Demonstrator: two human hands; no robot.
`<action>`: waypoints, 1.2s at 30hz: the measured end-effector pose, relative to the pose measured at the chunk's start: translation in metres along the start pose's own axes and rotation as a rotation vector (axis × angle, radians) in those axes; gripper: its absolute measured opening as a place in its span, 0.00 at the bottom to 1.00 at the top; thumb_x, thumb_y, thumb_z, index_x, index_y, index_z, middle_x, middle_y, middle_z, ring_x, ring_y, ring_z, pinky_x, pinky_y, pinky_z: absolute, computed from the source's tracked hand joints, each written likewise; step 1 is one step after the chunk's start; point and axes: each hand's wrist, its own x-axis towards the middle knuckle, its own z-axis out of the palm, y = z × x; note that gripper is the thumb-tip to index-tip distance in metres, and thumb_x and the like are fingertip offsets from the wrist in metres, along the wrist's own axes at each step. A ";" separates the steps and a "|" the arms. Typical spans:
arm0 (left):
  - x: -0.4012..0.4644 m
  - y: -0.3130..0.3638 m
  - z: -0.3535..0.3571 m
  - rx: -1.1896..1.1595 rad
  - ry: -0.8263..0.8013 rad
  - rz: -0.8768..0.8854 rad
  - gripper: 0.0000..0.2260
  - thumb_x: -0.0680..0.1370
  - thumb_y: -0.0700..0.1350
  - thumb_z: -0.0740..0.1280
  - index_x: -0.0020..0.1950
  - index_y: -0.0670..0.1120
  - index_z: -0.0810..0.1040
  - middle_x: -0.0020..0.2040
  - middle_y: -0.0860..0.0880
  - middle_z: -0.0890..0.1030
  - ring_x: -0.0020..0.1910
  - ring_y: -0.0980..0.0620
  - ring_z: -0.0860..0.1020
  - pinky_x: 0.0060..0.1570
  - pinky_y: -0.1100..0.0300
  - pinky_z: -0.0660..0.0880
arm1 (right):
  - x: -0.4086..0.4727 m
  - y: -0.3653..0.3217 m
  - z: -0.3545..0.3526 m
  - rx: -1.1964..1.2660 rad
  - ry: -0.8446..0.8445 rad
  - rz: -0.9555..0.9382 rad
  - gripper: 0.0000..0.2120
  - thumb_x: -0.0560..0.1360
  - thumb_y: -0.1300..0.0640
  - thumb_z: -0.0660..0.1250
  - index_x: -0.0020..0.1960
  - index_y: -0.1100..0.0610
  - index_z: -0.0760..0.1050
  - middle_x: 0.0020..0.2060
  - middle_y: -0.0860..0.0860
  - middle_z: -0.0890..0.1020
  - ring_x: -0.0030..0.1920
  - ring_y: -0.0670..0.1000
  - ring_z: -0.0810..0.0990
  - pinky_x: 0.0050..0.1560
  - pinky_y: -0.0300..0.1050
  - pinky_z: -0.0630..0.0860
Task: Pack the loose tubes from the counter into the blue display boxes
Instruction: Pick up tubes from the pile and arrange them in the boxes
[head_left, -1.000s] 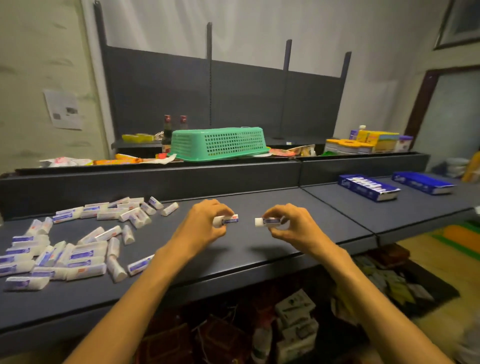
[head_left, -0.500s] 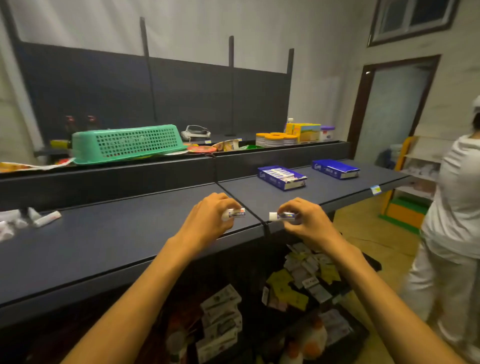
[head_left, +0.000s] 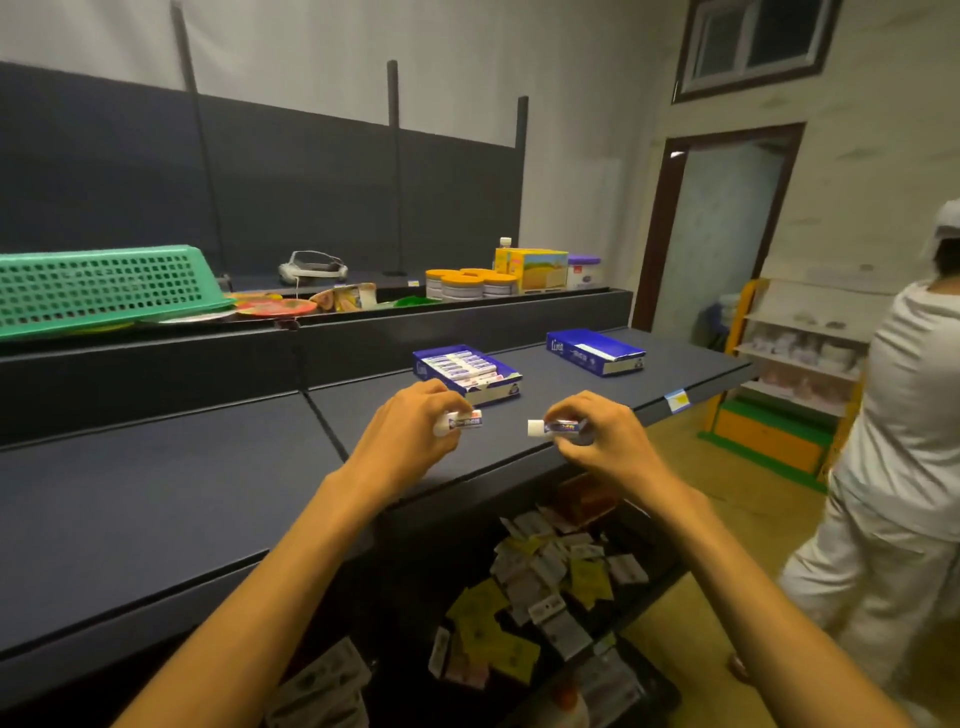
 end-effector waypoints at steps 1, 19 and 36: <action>0.012 -0.004 0.007 0.000 0.007 -0.006 0.15 0.75 0.43 0.72 0.61 0.47 0.79 0.61 0.47 0.78 0.61 0.48 0.76 0.56 0.50 0.77 | 0.011 0.011 -0.001 0.002 -0.009 -0.006 0.12 0.71 0.60 0.73 0.53 0.51 0.79 0.49 0.47 0.80 0.47 0.46 0.79 0.49 0.45 0.80; 0.148 -0.070 0.070 0.119 0.017 -0.278 0.13 0.74 0.44 0.73 0.58 0.50 0.80 0.56 0.51 0.80 0.54 0.51 0.78 0.54 0.52 0.77 | 0.192 0.119 0.045 0.100 -0.153 -0.151 0.13 0.74 0.55 0.72 0.57 0.51 0.78 0.52 0.46 0.80 0.50 0.40 0.73 0.47 0.36 0.73; 0.171 -0.068 0.103 0.229 -0.175 -0.595 0.14 0.73 0.44 0.74 0.59 0.50 0.82 0.58 0.51 0.82 0.54 0.53 0.79 0.49 0.64 0.73 | 0.260 0.152 0.099 0.264 -0.452 -0.329 0.10 0.73 0.52 0.72 0.53 0.45 0.76 0.53 0.47 0.76 0.51 0.44 0.74 0.43 0.34 0.69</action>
